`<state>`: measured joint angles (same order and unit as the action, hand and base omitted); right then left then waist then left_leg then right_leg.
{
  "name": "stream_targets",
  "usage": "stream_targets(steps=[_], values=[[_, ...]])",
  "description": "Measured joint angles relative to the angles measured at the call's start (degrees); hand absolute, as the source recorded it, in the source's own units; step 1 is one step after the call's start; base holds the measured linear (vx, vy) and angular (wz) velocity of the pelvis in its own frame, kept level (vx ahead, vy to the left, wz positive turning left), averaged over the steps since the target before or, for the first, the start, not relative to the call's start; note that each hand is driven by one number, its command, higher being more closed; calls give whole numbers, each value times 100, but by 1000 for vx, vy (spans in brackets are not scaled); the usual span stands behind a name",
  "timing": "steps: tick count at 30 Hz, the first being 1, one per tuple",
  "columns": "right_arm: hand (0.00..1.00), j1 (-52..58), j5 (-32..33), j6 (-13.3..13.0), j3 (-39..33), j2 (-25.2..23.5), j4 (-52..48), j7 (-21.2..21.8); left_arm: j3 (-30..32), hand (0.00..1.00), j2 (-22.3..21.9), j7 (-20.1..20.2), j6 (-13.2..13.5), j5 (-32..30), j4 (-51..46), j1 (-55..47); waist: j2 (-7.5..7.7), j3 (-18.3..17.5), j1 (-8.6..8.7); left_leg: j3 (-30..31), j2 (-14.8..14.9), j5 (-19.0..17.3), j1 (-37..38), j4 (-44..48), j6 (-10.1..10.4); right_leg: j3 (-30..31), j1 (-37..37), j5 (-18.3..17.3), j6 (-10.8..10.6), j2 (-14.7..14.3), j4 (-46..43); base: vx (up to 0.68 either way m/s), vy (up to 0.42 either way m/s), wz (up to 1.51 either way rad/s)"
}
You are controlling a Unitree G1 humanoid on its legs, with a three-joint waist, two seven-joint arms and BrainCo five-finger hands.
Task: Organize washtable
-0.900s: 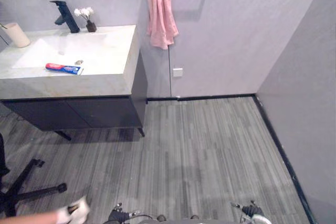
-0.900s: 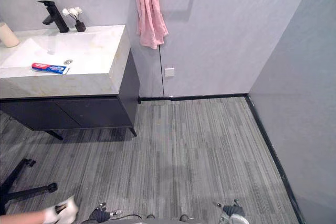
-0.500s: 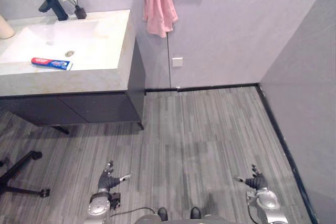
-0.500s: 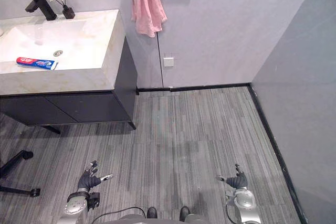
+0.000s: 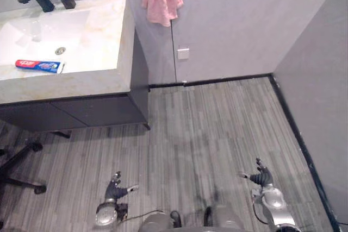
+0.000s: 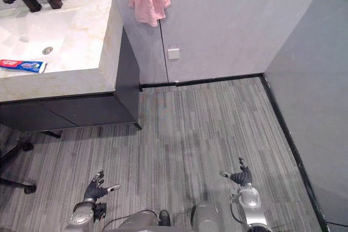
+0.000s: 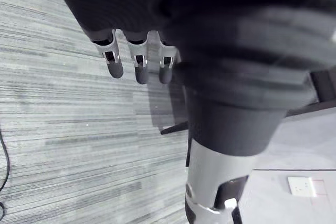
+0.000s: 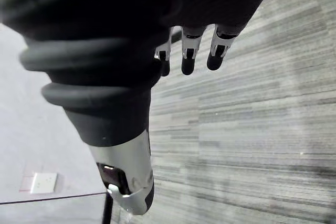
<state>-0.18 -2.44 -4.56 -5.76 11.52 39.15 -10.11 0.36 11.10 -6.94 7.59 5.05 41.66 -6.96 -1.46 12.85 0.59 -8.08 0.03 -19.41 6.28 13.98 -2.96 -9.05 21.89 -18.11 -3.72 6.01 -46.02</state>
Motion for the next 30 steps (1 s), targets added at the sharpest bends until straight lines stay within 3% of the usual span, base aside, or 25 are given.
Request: stream_targets(steps=[2,4,5,6,7,8,9,10,12,13,15,17,18,19,20,21,22,23,25,26,27,28,30], values=[[0,-70,0,47,-1,38,-4,-40,0,0,-46,-79,-61,4,190,111,-103,92,83,33,207,-8,266,-221,29,-217,329,40,-2,-115,660,411,-68,13],[0,-41,-9,85,-2,33,-13,-119,0,0,-48,-95,-85,2,195,149,-62,90,178,114,334,5,480,-370,217,-273,482,579,93,-290,1664,452,-106,30],[0,50,-40,92,-4,34,-15,-142,0,0,-44,-95,-85,2,199,145,26,51,202,216,335,-92,634,-400,452,-244,484,1355,366,-302,2139,587,-164,41],[0,77,-40,128,-31,81,-8,-149,18,0,-154,-102,-90,2,267,197,-141,43,208,323,516,-180,717,-242,637,-369,472,1539,587,-330,1810,591,-171,37],[0,62,-39,132,-27,44,-21,-147,18,0,-161,-96,-79,1,262,221,-143,34,210,334,588,-99,582,31,774,-409,451,1359,635,-343,1760,566,-198,27],[0,57,-39,126,13,-12,-41,-137,19,0,-183,-95,-79,1,268,303,-136,42,215,341,615,216,207,848,984,-446,305,1176,665,-376,1799,552,-218,18],[0,30,-39,125,70,-22,-73,-134,59,0,-276,-97,-80,9,264,349,-195,97,175,351,776,847,-353,2229,931,-468,-113,1110,732,-484,2138,685,-277,12],[0,33,-38,125,141,-14,-105,-135,93,0,-340,-96,-79,13,246,331,-237,122,158,362,882,1411,-634,2954,886,-473,-420,1099,753,-569,2367,591,-221,-1],[0,26,-27,62,290,-149,-213,-139,155,0,-437,-81,-77,104,149,196,-214,192,42,232,1224,1133,-1327,4776,636,-383,-1492,1065,807,-779,2972,513,-140,-25],[0,6,-26,34,313,-206,-242,-142,155,0,-442,-81,-78,113,99,169,-134,224,-45,156,1207,1022,-1574,5045,590,-283,-1833,1057,816,-782,3156,614,-124,-45],[0,-56,-21,11,330,-261,-298,-146,156,0,-439,-86,-65,116,-123,117,-25,225,-210,17,1132,885,-2347,4781,425,-131,-2441,963,787,-761,3734,523,-77,-37],[0,-156,11,18,271,-246,-232,-148,153,0,-457,-85,-73,114,-129,156,-34,253,-276,20,934,792,-2832,3710,452,-75,-2738,891,708,-704,3987,403,19,-16],[0,-170,13,48,137,-267,-150,-156,159,0,-487,-88,-81,114,-129,185,19,321,-319,27,661,818,-2921,2627,486,-28,-2956,808,601,-579,4062,574,120,-15],[0,-165,13,67,35,-249,-71,-204,159,0,-539,-87,-85,112,-131,143,29,323,-327,85,417,976,-2901,1461,665,-12,-3174,687,490,-477,4164,586,147,-17],[0,-168,12,66,-29,-232,-24,-221,157,0,-560,-88,-88,111,-130,123,13,316,-328,131,345,1115,-2850,914,715,-4,-3258,618,429,-471,4204,601,209,-30],[0,-166,6,91,-67,-176,117,-241,162,0,-569,-96,-97,110,-122,71,-155,227,-348,222,307,1850,-2816,258,538,118,-3431,313,260,-525,4184,511,237,-39],[0,-166,4,119,-60,-214,219,-240,189,0,-516,-105,-109,110,-116,38,-67,210,-410,189,241,2168,-2779,422,239,197,-3511,145,173,-414,4050,512,236,-36],[0,-140,4,137,-53,-254,245,-241,201,0,-486,-116,-112,109,-118,71,63,172,-435,134,119,1997,-2794,534,147,224,-3483,51,105,-295,3898,539,199,-8],[0,-69,2,137,-63,-246,250,-238,182,0,-549,-182,-106,104,-158,177,145,124,-453,35,-64,1625,-2735,754,-12,311,-3193,-5,16,16,2963,499,173,5],[0,-48,-45,141,-64,-286,254,-233,176,0,-543,-190,-109,93,-152,140,187,121,-452,-1,-194,1404,-2484,825,-134,422,-2883,66,-102,153,1863,642,254,-2],[0,-38,-47,140,-49,-339,254,-231,175,0,-492,-201,-125,82,-144,98,225,134,-420,2,-329,1167,-2089,797,-232,543,-2418,275,-484,361,433,533,203,1],[0,-29,-50,141,-42,-354,257,-228,170,0,-474,-208,-144,81,-145,99,223,136,-382,-6,-357,1090,-1923,794,-248,583,-2246,254,-457,412,-79,521,169,15],[0,-21,-70,132,65,-449,210,-220,160,0,-409,-245,-162,80,-153,74,230,139,-276,26,-411,903,-1162,508,-304,525,-1518,42,-107,408,-985,504,106,14]])
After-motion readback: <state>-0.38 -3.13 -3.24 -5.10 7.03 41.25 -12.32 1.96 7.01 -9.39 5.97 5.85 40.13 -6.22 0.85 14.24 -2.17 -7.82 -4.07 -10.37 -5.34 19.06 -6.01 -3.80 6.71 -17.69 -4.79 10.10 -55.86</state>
